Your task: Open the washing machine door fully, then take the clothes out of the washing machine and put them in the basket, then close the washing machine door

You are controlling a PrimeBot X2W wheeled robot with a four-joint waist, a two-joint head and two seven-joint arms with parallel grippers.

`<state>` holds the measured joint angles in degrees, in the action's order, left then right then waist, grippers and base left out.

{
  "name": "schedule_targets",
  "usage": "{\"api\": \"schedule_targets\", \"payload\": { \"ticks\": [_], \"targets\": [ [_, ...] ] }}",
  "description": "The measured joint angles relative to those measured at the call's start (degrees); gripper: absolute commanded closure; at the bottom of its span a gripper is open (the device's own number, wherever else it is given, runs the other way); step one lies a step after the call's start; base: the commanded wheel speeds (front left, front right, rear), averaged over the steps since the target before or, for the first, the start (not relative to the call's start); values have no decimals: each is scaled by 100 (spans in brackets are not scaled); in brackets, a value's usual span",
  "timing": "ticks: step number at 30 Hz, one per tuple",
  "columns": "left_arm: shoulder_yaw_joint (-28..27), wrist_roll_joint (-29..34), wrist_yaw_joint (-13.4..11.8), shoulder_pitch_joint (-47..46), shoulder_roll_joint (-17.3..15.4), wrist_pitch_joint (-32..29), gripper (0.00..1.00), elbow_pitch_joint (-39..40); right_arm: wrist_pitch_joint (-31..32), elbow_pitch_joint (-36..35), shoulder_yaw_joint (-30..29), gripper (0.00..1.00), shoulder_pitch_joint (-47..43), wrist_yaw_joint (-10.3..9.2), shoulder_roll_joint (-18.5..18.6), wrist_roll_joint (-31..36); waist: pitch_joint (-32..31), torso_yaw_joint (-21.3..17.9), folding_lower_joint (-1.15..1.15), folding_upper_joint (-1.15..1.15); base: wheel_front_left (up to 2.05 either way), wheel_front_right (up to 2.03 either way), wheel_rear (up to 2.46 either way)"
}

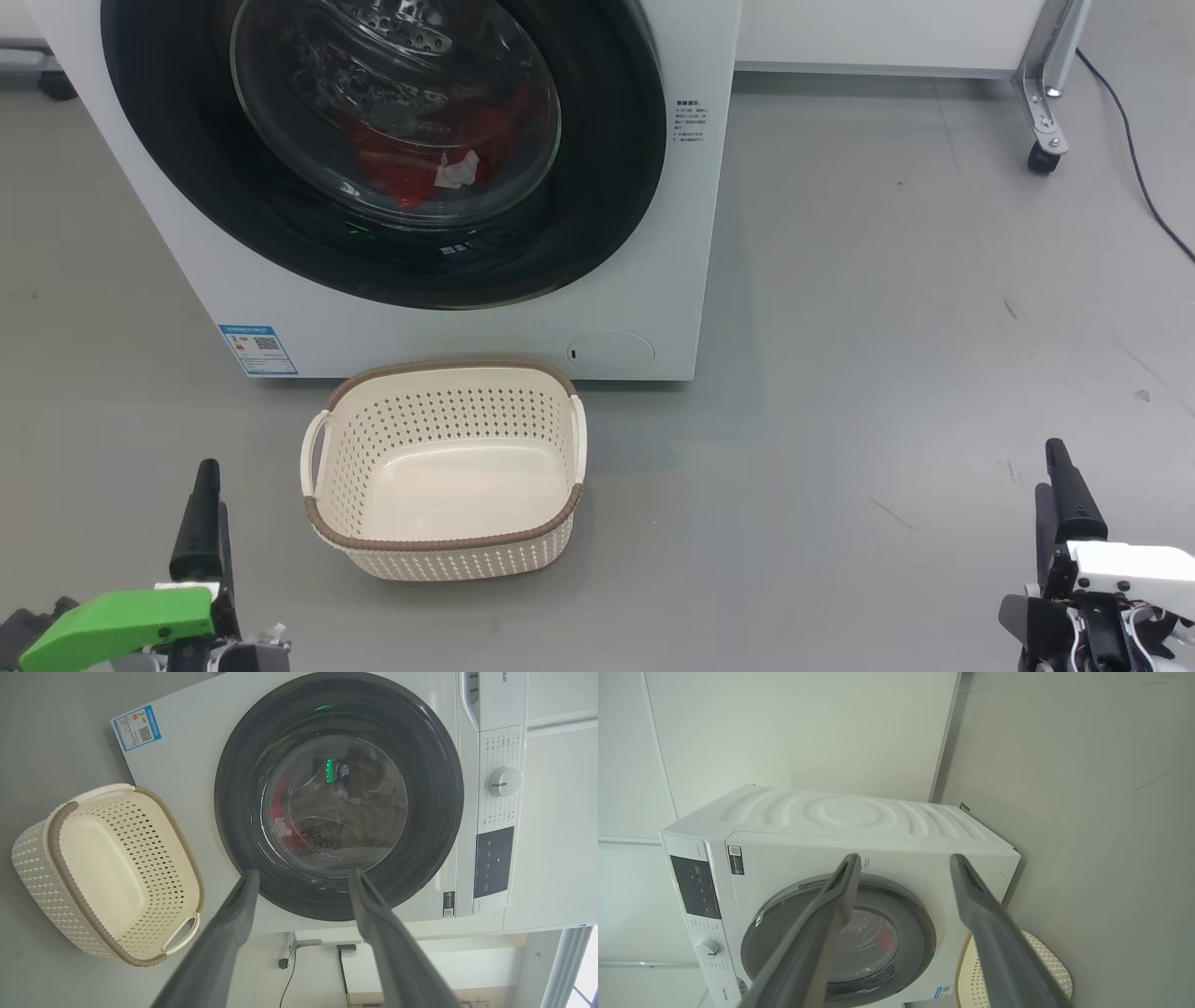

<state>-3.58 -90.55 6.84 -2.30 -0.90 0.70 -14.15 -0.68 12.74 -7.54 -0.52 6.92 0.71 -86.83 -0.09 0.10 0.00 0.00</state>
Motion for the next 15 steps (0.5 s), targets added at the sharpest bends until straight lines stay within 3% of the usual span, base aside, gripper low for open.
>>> {"api": "schedule_targets", "payload": {
  "ticks": [11, 15],
  "targets": [
    [-69, 478, 0, -1, -4, 199, 0, 326, -189, -378, -129, 0, 2, 1, 14, 867, -11, 3, 0, 0, 0, 0, 0],
    [-94, 955, 0, -1, -7, 309, 0, 454, -293, -547, -138, 0, 3, 0, 20, 1265, -12, 14, 0, 0, 0, 0, 0]
  ]
}}
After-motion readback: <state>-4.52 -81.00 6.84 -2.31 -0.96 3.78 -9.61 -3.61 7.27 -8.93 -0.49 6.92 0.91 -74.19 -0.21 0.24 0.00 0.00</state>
